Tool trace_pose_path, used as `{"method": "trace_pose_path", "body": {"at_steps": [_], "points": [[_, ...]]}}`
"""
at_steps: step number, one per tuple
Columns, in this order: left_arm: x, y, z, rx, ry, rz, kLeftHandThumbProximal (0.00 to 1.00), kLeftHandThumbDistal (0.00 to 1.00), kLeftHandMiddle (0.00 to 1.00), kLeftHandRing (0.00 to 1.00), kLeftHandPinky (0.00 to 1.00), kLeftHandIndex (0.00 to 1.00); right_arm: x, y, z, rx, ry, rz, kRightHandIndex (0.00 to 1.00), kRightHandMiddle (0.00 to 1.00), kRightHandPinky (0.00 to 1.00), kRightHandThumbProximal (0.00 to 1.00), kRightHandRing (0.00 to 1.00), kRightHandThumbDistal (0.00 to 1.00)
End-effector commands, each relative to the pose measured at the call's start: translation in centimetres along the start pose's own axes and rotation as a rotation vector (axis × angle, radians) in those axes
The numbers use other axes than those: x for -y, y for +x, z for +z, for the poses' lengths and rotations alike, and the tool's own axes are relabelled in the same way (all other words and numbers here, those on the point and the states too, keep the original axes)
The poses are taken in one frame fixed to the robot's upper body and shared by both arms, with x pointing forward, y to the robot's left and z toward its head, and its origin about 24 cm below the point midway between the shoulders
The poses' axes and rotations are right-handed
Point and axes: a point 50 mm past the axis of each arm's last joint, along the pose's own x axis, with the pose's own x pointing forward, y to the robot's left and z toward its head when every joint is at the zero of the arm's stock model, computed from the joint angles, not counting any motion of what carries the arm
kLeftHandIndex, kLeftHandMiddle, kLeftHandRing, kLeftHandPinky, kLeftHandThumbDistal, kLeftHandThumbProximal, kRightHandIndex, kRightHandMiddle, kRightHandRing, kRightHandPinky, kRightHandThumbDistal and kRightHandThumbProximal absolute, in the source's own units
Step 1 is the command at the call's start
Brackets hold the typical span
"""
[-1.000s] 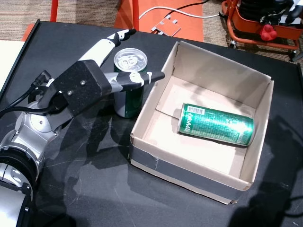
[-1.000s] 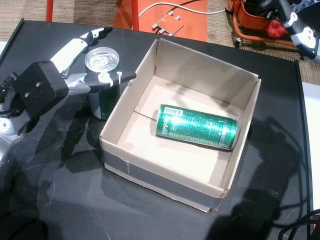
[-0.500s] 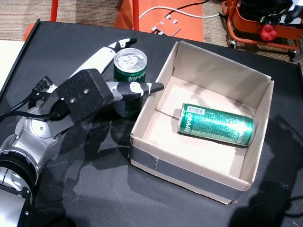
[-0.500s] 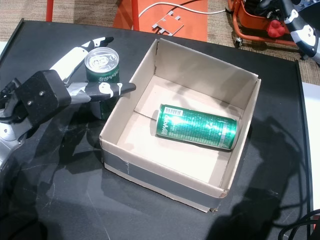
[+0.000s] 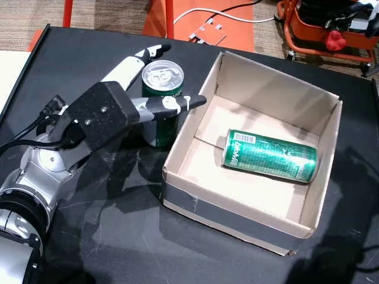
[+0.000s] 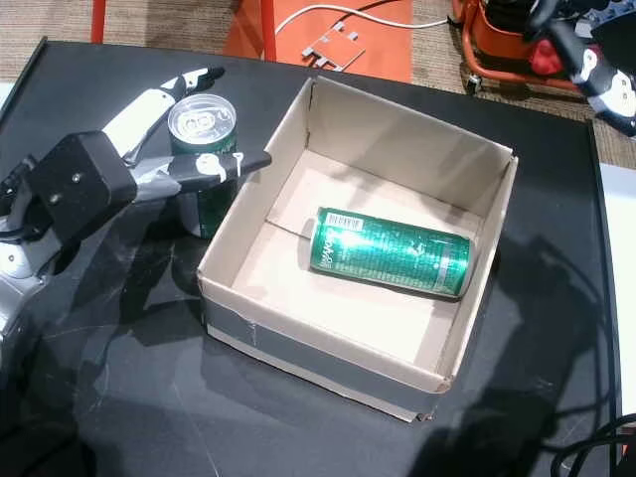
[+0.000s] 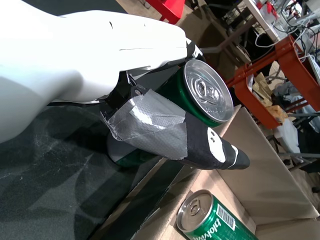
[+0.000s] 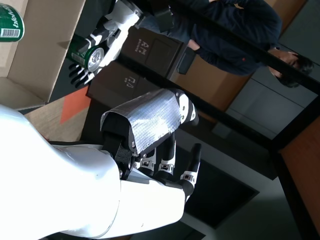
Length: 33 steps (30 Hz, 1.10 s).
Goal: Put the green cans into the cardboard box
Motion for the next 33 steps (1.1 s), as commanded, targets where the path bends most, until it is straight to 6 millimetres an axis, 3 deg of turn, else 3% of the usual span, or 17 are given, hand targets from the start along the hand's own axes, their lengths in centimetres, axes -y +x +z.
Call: {"method": "trace_pose_path", "body": {"at_steps": [1,2,5,10,15,19,23,26,30,33], "points": [[0.4,-0.2,-0.5,-0.024,-0.024,-0.011,0.59,1.0,1.0,1.0,1.0,1.0,0.0,0.0,0.1,0.027,-0.005,-0.024,0.61,0.38,0.69,0.72,0.44,0.67],[0.4,-0.2,-0.5,-0.023,-0.03,-0.01,0.6,1.0,1.0,1.0,1.0,1.0,0.0,0.0,0.1,0.031,0.002,-0.024,0.61,0.38,0.69,0.73,0.44,0.74],[0.3,-0.2,-0.5,-0.022,-0.037,-0.006,0.61,1.0,1.0,1.0,1.0,1.0,0.0,0.1,0.1,0.043,0.005,-0.023,0.61,0.38,0.69,0.73,0.44,0.77],[0.3,-0.2,-0.4,-0.015,-0.063,-0.005,0.59,1.0,1.0,1.0,1.0,1.0,0.1,0.1,0.3,0.078,0.018,-0.017,0.62,0.38,0.69,0.74,0.44,1.0],[0.3,-0.2,-0.5,-0.017,-0.065,-0.003,0.61,1.0,1.0,1.0,1.0,1.0,0.3,-0.1,0.5,0.085,0.028,-0.025,0.63,0.4,0.7,0.72,0.44,1.0],[0.3,-0.3,-0.6,-0.016,-0.058,0.004,0.62,1.0,1.0,1.0,1.0,1.0,0.3,-0.3,0.8,0.115,-0.009,-0.03,0.6,0.37,0.71,0.78,0.41,1.0],[0.3,-0.4,-0.7,-0.017,-0.054,0.003,0.62,1.0,1.0,1.0,0.99,1.0,0.3,-0.5,1.0,0.144,-0.019,-0.025,0.59,0.37,0.72,0.74,0.41,0.89],[0.3,-0.5,-0.8,-0.017,-0.051,0.002,0.62,1.0,1.0,1.0,0.99,1.0,0.2,-0.6,1.1,0.16,-0.037,-0.034,0.54,0.36,0.71,0.82,0.42,0.82],[0.2,-0.6,-0.9,-0.021,-0.019,0.002,0.62,1.0,1.0,1.0,0.99,1.0,0.2,-0.8,1.2,0.157,-0.048,-0.04,0.55,0.39,0.73,0.84,0.47,0.92],[0.2,-0.6,-1.0,-0.025,-0.005,0.01,0.62,1.0,1.0,1.0,0.98,1.0,0.3,-0.9,1.1,0.152,-0.037,-0.053,0.58,0.38,0.72,0.83,0.45,0.92]]}}
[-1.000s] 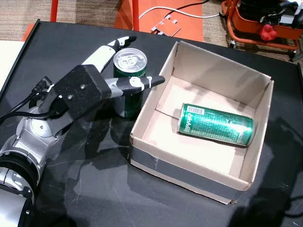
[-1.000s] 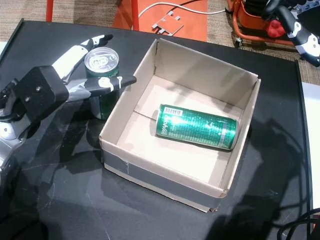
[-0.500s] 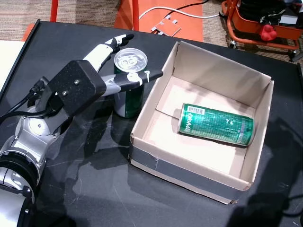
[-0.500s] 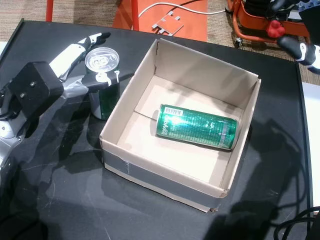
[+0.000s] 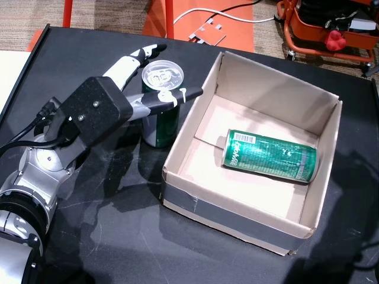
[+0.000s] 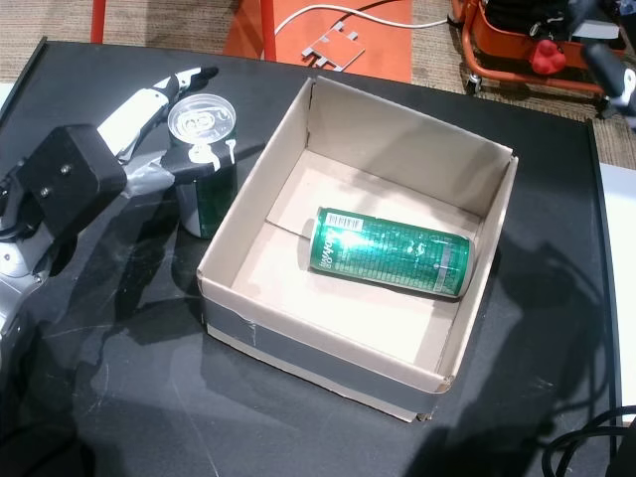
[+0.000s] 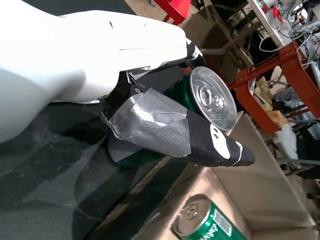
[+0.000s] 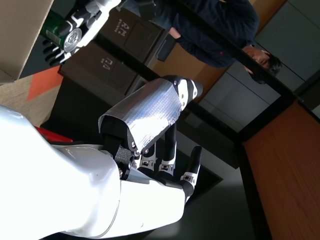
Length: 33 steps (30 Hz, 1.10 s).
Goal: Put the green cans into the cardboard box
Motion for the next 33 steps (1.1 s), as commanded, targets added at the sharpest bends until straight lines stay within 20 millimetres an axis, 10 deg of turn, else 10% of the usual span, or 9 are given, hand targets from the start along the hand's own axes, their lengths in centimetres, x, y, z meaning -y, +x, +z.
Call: {"method": "trace_pose_path", "body": {"at_steps": [1,17,21,27,30,33], "points": [[0.27,-0.49,-0.8,-0.019,0.011,-0.007,0.62,1.0,1.0,1.0,0.98,1.0,-0.13,-0.64,-0.08,0.0,0.009,-0.027,0.58,0.37,0.73,0.83,0.45,0.91],[0.34,-0.4,-1.12,-0.064,0.023,0.002,0.57,1.0,0.99,1.0,0.93,0.97,-0.15,-0.49,0.0,0.023,0.023,-0.018,0.55,0.37,0.73,0.82,0.44,0.9],[0.65,-0.16,-0.81,-0.056,-0.049,-0.005,0.53,0.99,0.86,0.83,0.84,0.91,-0.2,-0.34,0.12,0.042,0.007,-0.022,0.52,0.35,0.72,0.85,0.42,1.0],[0.98,-0.08,-0.53,-0.032,-0.101,-0.045,0.3,0.55,0.69,0.67,0.68,0.75,-0.2,-0.37,0.28,0.058,-0.003,-0.033,0.48,0.35,0.72,0.84,0.44,1.0],[0.93,-0.1,-0.52,-0.024,-0.141,-0.029,0.03,0.26,0.62,0.6,0.58,0.65,-0.17,-0.38,0.4,0.066,-0.013,-0.034,0.48,0.34,0.71,0.85,0.43,1.0],[0.79,-0.14,-0.49,-0.012,-0.17,0.001,0.0,0.1,0.53,0.52,0.51,0.58,-0.11,-0.36,0.47,0.07,-0.012,-0.03,0.48,0.34,0.71,0.85,0.43,1.0]]}}
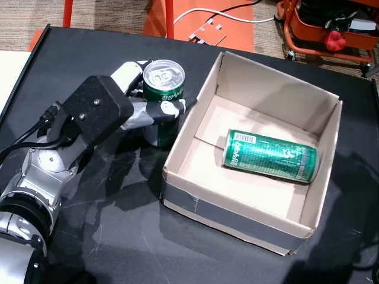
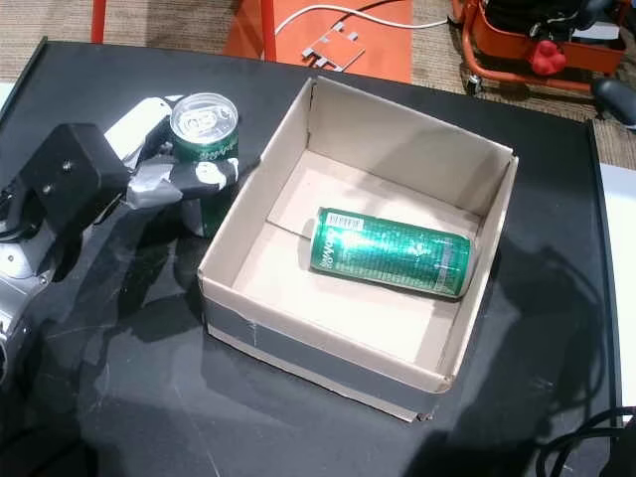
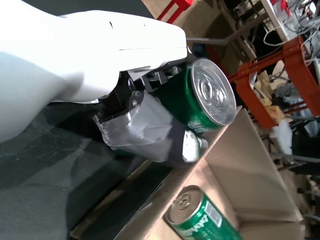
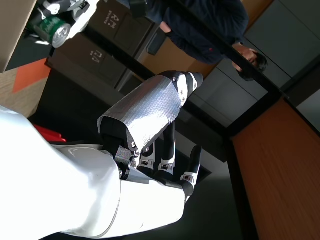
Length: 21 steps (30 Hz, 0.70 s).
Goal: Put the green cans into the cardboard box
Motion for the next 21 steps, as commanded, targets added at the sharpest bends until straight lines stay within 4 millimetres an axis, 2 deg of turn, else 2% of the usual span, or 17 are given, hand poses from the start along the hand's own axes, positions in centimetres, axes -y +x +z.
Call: {"method": "trace_pose_path", "body": {"at_steps": [1,3,11,18,21], "points": [[0.34,-0.32,-0.58,-0.005,-0.024,0.012,0.0,0.05,0.52,0.5,0.5,0.57,0.04,-0.27,0.22,0.011,-0.014,-0.006,0.48,0.34,0.71,0.86,0.43,1.0],[0.26,-0.35,-0.54,0.001,-0.019,0.026,0.0,0.01,0.49,0.48,0.48,0.55,0.1,-0.31,0.25,0.003,-0.02,-0.008,0.48,0.33,0.72,0.85,0.42,1.0],[0.03,-0.51,-0.68,0.006,-0.013,0.055,0.0,0.05,0.49,0.47,0.48,0.54,0.23,-0.4,0.2,-0.007,-0.026,-0.027,0.48,0.32,0.72,0.82,0.39,1.0],[-0.11,-0.66,-0.86,0.003,0.008,0.092,0.0,0.08,0.48,0.47,0.47,0.52,0.17,-0.79,-0.09,-0.026,-0.004,-0.038,0.54,0.36,0.73,0.79,0.41,0.96],[-0.2,-0.71,-0.89,0.003,0.027,0.108,0.0,0.06,0.47,0.46,0.47,0.5,0.08,-0.88,-0.18,-0.035,-0.005,-0.042,0.56,0.37,0.73,0.8,0.41,0.98]]}}
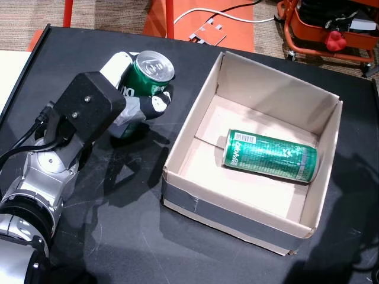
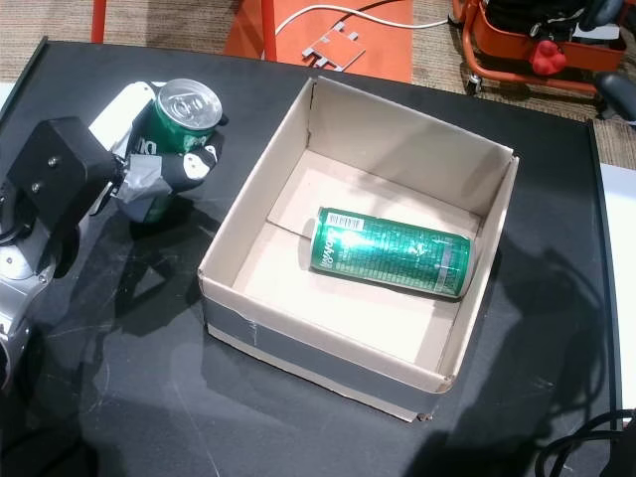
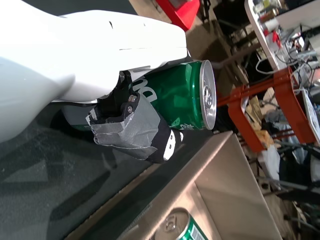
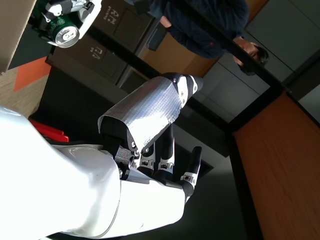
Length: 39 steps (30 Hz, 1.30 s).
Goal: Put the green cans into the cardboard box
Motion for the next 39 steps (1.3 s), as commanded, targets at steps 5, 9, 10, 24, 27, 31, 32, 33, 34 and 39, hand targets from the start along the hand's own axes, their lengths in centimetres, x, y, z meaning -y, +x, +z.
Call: {"method": "trace_pose_path", "body": {"at_steps": [5,9,10,24,27,31,32,33,34,39], "points": [[-0.1,-0.5,-0.7,-0.01,0.085,0.013,0.0,0.07,0.47,0.47,0.48,0.5,-0.2,-0.5,-0.1,-0.016,-0.019,-0.015,0.53,0.35,0.73,0.86,0.4,0.93],[-1.1,-0.1,0.8,0.08,0.052,0.06,0.0,0.06,0.46,0.48,0.48,0.48,-0.5,-0.3,-0.6,-0.026,0.013,-0.011,0.52,0.34,0.72,0.86,0.4,0.95],[-1.4,0.0,1.4,0.115,0.043,0.074,0.0,0.08,0.45,0.48,0.48,0.47,-0.6,-0.2,-0.8,-0.041,0.019,-0.009,0.52,0.34,0.72,0.83,0.41,0.99],[-5.4,2.5,11.9,0.49,0.19,0.111,0.0,0.04,0.41,0.46,0.44,0.45,-2.0,1.1,-2.0,-0.065,0.082,0.015,0.58,0.37,0.71,0.69,0.41,0.97],[-5.5,2.7,14.0,0.562,0.27,0.083,0.0,0.02,0.4,0.45,0.45,0.41,-2.4,1.4,-2.1,-0.058,0.073,0.025,0.59,0.39,0.72,0.7,0.43,0.83],[-4.7,3.0,16.0,0.623,0.448,0.029,0.0,0.01,0.4,0.43,0.45,0.46,-2.8,2.1,-2.4,-0.042,0.078,0.053,0.63,0.39,0.72,0.71,0.43,0.91],[-4.4,3.0,16.3,0.629,0.486,0.003,0.0,0.0,0.4,0.43,0.47,0.48,-3.0,2.3,-2.4,-0.035,0.078,0.06,0.64,0.39,0.72,0.72,0.43,0.88],[-4.1,3.1,16.5,0.634,0.527,-0.022,0.0,0.0,0.4,0.43,0.48,0.48,-3.1,2.5,-2.4,-0.023,0.074,0.067,0.63,0.38,0.72,0.72,0.42,0.82],[-3.6,3.2,16.7,0.641,0.578,-0.046,0.0,0.1,0.4,0.44,0.48,0.48,-3.2,2.6,-2.4,-0.012,0.076,0.075,0.61,0.37,0.73,0.7,0.43,0.77],[-0.8,3.3,17.2,0.76,1.025,-0.125,0.0,0.23,0.43,0.45,0.45,0.43,-3.2,3.3,-2.2,0.022,0.077,0.087,0.62,0.38,0.74,0.67,0.45,0.78]]}}
